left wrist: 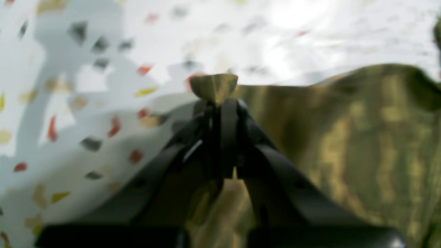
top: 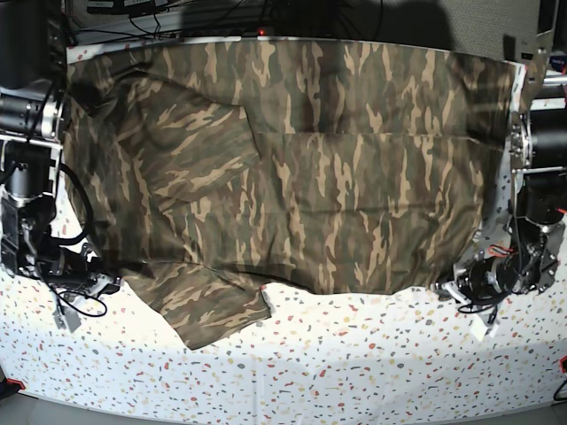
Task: Fold the T-shirt properly
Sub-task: 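Lift the hem with both grippers and fold it over toward the collar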
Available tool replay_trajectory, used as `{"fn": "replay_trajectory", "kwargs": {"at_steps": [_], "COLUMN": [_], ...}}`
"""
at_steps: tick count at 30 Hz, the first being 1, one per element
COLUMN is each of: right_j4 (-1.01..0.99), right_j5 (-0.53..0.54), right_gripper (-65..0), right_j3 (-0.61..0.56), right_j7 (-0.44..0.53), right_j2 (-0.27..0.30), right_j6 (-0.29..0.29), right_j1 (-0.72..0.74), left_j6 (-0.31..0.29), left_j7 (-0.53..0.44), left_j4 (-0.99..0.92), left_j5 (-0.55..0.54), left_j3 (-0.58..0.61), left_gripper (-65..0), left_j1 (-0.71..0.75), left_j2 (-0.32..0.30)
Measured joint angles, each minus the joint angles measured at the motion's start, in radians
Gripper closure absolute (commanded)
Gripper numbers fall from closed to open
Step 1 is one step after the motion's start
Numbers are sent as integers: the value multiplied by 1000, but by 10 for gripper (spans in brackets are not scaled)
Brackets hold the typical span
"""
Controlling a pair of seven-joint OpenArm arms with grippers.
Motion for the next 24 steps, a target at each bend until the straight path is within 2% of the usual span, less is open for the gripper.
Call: {"fn": "replay_trajectory", "kwargs": {"at_steps": [8, 14, 20, 24], "right_j4": [52, 254, 448, 522], "right_j5": [134, 208, 286, 285], "right_gripper": [0, 0, 0, 0], "right_j3": [-1, -2, -5, 57], "right_j7": [-113, -195, -220, -247], "right_j2": [44, 74, 119, 128], "right_j6": [3, 3, 5, 4], "right_j1": [-23, -143, -284, -365], "left_j6": [0, -3, -7, -10], "left_j7": [84, 110, 209, 274], "left_j4": [38, 61, 249, 442], "left_j5": [-60, -79, -190, -276], "left_j3": [0, 0, 2, 6], "left_gripper": [0, 0, 0, 0], "left_j1": [0, 21, 140, 232], "left_j2": [2, -15, -69, -113]}}
